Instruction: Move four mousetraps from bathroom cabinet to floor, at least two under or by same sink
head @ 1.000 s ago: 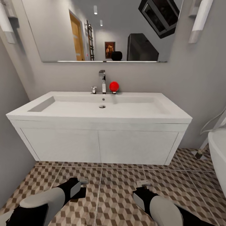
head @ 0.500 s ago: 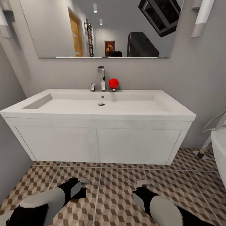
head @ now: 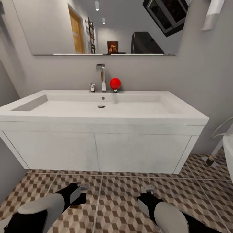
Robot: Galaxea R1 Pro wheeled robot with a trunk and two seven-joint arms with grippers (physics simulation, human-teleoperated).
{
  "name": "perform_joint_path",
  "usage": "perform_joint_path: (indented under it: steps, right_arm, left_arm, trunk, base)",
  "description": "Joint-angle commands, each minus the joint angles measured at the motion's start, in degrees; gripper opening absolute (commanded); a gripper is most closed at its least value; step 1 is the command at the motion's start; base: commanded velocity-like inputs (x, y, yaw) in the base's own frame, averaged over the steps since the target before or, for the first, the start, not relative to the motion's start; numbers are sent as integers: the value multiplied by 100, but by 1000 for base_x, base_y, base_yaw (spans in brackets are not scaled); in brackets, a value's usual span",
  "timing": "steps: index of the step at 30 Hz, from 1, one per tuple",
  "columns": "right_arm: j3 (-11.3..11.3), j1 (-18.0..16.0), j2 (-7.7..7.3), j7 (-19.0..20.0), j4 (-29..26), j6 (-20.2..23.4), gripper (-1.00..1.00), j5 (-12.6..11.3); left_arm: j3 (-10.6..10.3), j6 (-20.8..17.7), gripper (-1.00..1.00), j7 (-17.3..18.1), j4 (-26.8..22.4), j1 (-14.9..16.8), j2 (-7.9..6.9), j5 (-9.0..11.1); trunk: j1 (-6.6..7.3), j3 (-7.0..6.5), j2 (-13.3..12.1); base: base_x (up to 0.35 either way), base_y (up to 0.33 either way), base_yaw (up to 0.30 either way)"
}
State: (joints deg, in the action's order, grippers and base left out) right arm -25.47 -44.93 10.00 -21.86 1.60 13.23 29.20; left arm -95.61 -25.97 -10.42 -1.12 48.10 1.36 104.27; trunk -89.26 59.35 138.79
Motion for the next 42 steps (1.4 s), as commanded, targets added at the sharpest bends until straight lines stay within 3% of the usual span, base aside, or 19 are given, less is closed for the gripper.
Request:
perform_joint_path:
  steps: [1, 4, 6, 11, 42]
  right_arm:
    - [-31, -7, 0, -12, 5, 22, -100, 51]
    - [-30, -7, -1, -11, -1, 18, -100, 142]
    - [-32, -7, -8, -5, -2, 21, -100, 191]
    - [-33, -7, 0, -5, -2, 22, -100, 217]
    - [-37, -7, 0, -3, -2, 22, -100, 218]
  left_arm:
    - [43, -14, -100, -34, -11, 5, -38, 81]
    - [614, -22, -100, -42, -11, 7, -244, 177]
    - [733, -22, -100, -46, -24, 7, -283, 181]
    - [770, -22, -100, -47, -52, 7, -272, 165]
    - [772, -14, -100, -47, -55, 7, -275, 164]
  trunk:
    - [-21, 23, 44]
    - [-87, 77, 164]
    - [-131, 113, 245]
    - [-241, 203, 445]
    - [-321, 890, 487]
  base:
    - [0, 0, 0]
    - [0, 0, 0]
    - [0, 0, 0]
    - [0, 0, 0]
    - [0, 0, 0]
